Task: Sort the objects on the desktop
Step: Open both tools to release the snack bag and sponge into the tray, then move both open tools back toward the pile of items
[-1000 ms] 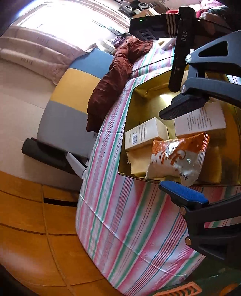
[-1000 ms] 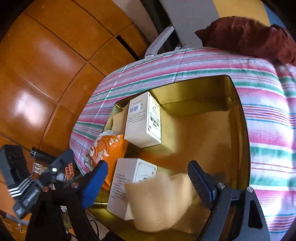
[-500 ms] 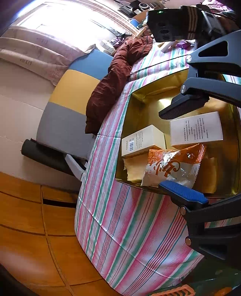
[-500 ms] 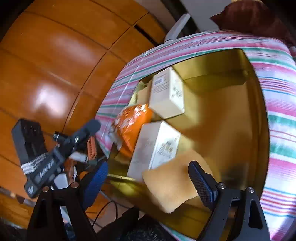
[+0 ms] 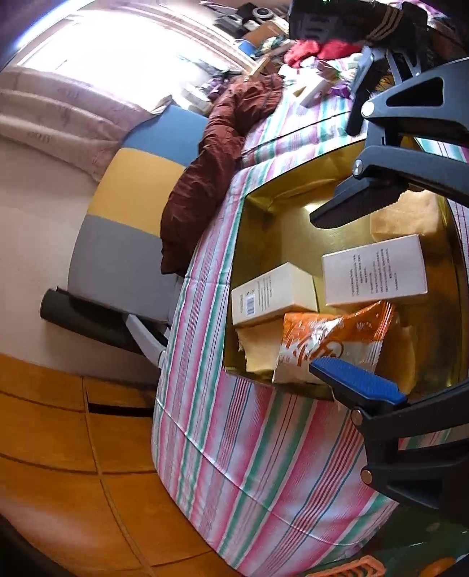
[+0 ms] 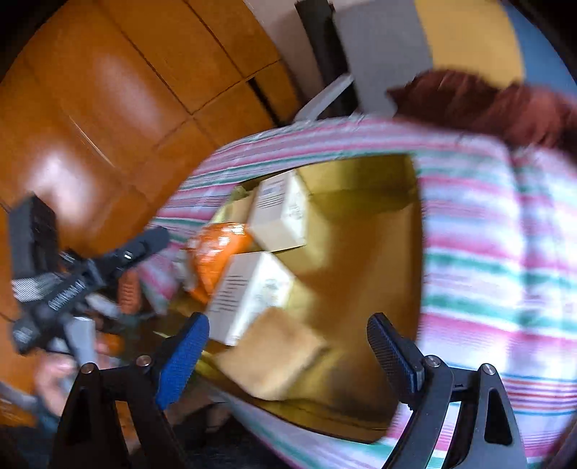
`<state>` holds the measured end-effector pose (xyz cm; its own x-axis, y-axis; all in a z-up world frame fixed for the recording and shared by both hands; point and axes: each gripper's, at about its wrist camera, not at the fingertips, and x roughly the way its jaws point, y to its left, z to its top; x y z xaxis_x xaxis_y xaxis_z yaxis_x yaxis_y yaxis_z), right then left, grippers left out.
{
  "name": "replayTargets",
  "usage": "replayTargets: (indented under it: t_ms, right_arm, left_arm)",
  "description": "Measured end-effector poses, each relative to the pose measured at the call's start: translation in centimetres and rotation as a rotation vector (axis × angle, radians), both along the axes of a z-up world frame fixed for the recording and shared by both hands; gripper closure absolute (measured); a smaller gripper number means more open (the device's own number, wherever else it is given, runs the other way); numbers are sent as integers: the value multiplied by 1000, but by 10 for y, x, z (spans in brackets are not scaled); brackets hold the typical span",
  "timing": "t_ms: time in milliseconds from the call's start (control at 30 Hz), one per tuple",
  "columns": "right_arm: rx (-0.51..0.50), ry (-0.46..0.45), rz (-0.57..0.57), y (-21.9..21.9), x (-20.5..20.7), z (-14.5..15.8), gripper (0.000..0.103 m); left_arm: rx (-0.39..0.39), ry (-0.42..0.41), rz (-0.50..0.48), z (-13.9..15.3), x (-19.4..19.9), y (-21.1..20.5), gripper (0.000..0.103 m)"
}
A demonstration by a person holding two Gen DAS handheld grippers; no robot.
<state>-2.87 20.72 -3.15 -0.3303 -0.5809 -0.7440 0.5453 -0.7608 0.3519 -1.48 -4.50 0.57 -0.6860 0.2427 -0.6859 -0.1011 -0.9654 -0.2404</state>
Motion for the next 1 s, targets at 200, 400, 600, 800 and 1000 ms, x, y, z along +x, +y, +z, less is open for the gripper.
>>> replayTargets:
  t_ms: [200,400,600,800,1000]
  right_arm:
    - [127,132,-34,9,11,7,12]
    - [180,163,-78,27,13,8,12]
    - [207,183,-132,50,11,13,12]
    - [277,205,-189,83,7,21,12]
    - [321,190,-295,132,-1,32,12]
  left_arm:
    - [-65,-4,-32,-2,7,22,28]
    - [-181,36,-27,1,15,38,28]
    - [-217,50,-56,4,19,51,28]
    - [-213,49,-94,5,19,65,28]
    - [-151,55,-217,8,21,90,28]
